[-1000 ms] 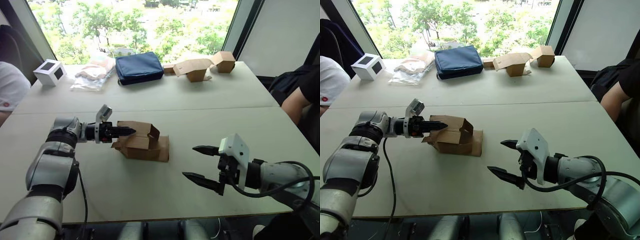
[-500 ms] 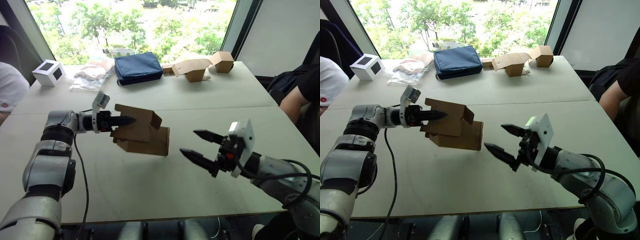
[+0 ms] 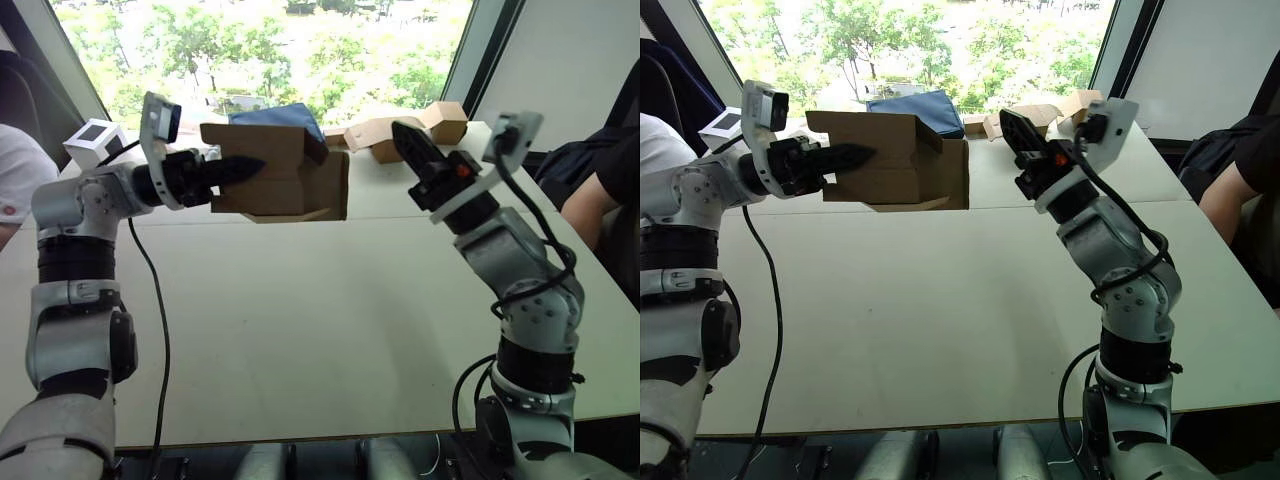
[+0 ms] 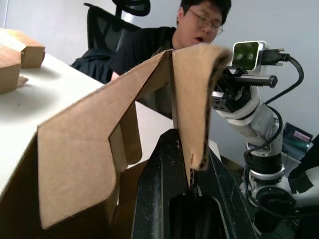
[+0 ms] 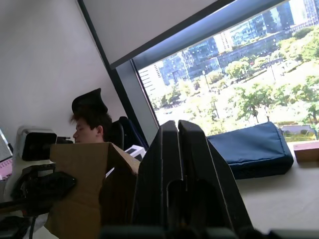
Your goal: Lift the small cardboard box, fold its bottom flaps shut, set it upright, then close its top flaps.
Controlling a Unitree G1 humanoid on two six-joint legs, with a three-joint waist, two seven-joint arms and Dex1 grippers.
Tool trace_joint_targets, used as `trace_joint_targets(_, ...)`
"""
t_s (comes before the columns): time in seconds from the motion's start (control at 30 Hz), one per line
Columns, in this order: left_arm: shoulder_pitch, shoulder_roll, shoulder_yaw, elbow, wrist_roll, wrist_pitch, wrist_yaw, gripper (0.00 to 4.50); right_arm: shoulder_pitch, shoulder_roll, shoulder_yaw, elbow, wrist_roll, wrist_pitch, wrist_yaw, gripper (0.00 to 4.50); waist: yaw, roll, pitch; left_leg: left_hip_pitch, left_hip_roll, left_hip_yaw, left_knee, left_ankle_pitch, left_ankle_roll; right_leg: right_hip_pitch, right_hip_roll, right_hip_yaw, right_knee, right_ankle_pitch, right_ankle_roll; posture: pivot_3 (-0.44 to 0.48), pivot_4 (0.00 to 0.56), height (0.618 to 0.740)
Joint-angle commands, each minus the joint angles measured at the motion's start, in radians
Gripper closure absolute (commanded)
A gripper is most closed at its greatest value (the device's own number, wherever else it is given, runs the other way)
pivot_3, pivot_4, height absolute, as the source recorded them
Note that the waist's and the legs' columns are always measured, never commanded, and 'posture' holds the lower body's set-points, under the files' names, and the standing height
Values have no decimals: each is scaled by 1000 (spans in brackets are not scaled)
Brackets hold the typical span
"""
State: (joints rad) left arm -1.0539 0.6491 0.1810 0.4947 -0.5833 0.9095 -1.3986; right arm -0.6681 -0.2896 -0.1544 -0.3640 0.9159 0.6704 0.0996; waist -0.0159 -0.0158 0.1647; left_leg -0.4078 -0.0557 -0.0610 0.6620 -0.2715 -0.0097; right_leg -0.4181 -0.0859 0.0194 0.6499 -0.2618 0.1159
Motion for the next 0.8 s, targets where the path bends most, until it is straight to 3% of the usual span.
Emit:
trace_joint_targets(0.03,-11,15,29,-39,-38,-10,14,4500,-56,-1,89,13,-96,-20,51,4464,-2,0,0,0,0,0,0,0,0,0,0,0,0,0,0,0,150,740)
trace_joint_targets(0.37,20,28,18,-75,-74,-6,3,4500,-100,73,164,91,-216,-53,117,4464,-5,0,0,0,0,0,0,1,-1,-1,1,1,1,0,0,0,150,740)
trace_joint_targets(0.8,36,28,-9,-119,-95,2,-12,4500,-69,121,184,49,-196,-14,194,4464,-4,0,0,0,0,0,0,1,-1,-1,2,2,1,0,0,0,150,740)
